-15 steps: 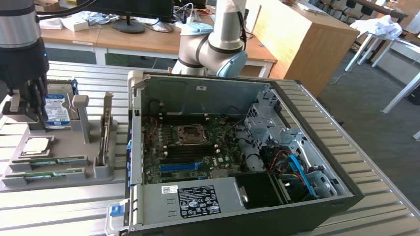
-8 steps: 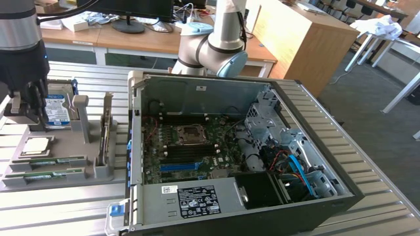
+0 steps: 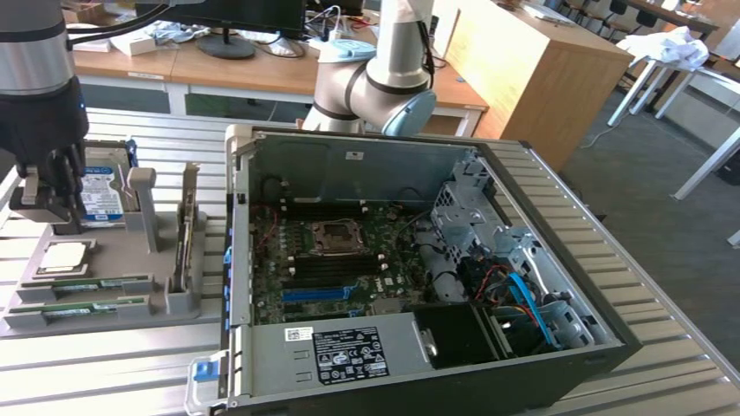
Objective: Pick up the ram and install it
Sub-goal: 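Pick up the ram and move it above insertion slot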
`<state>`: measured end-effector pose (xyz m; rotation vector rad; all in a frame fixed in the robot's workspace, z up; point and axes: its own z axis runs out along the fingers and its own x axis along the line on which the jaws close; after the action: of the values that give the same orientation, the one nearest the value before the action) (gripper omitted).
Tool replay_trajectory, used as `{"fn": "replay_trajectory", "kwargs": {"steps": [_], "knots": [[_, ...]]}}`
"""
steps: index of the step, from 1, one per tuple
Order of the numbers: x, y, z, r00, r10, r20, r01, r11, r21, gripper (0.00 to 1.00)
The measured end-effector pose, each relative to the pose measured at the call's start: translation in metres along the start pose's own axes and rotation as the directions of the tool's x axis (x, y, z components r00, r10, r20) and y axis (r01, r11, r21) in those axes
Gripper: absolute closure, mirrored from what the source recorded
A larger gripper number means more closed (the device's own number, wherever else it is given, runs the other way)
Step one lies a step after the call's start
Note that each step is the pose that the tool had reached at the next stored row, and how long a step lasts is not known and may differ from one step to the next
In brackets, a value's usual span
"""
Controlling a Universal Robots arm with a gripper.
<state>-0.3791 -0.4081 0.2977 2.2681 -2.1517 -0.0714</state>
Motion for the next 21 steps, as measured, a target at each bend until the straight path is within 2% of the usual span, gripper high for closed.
{"fn": "replay_trajectory", "kwargs": {"steps": [8,21], "knots": [[0.001,0.0001,0.0003,1.0,0.0,0.0002,0.0,1.0,0.0004,0.7],[0.013,0.0011,-0.0002,1.0,0.0,0.0,0.0,1.0,0.0,0.7]]}}
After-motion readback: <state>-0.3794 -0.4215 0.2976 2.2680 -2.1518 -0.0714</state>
